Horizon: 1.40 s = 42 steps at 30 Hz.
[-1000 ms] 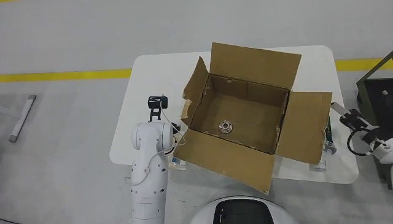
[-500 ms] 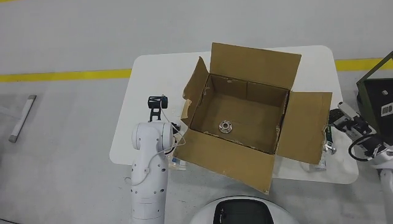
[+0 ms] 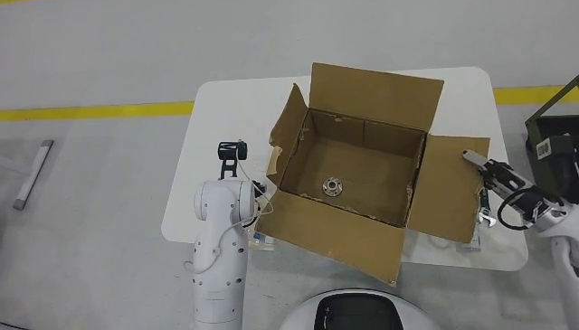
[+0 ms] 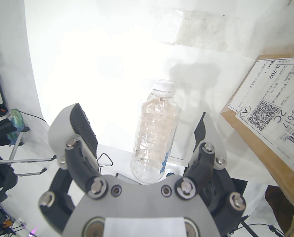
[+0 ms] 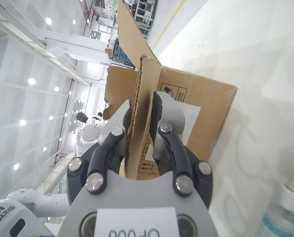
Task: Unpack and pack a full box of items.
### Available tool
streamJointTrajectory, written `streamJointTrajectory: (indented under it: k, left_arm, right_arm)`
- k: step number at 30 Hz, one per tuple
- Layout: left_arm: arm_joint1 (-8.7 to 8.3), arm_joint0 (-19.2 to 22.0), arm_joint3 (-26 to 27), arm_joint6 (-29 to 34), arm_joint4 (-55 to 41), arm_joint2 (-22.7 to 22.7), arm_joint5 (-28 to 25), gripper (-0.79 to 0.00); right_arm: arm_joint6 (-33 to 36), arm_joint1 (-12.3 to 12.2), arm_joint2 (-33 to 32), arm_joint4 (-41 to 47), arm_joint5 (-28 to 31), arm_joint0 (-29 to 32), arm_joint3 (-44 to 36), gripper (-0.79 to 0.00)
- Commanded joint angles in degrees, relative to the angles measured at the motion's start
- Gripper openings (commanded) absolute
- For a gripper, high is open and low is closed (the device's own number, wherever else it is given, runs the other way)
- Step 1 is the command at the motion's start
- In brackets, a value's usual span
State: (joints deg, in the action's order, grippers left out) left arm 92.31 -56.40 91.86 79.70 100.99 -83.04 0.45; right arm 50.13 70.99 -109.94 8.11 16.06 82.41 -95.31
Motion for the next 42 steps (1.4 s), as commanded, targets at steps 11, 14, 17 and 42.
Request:
streamJointTrajectory:
  k: [11,14,17,42]
  left_arm:
    - [0.0,0.0,0.0,0.0,0.0,0.0,0.0,0.0]
    - [0.0,0.0,0.0,0.0,0.0,0.0,0.0,0.0]
    - [0.0,0.0,0.0,0.0,0.0,0.0,0.0,0.0]
    - [0.0,0.0,0.0,0.0,0.0,0.0,0.0,0.0]
  right_arm:
    - [4.8,-1.9,4.7,-4.6,-2.3,-15.0,9.9,-0.785]
    - [5.6,-2.3,5.6,-5.1,-2.5,-18.9,13.8,-0.785]
    - [8.7,-2.9,6.8,-5.3,-2.0,-23.2,18.2,-0.785]
    - [6.6,-6.7,10.1,-19.4,3.2,-30.9,19.5,0.0]
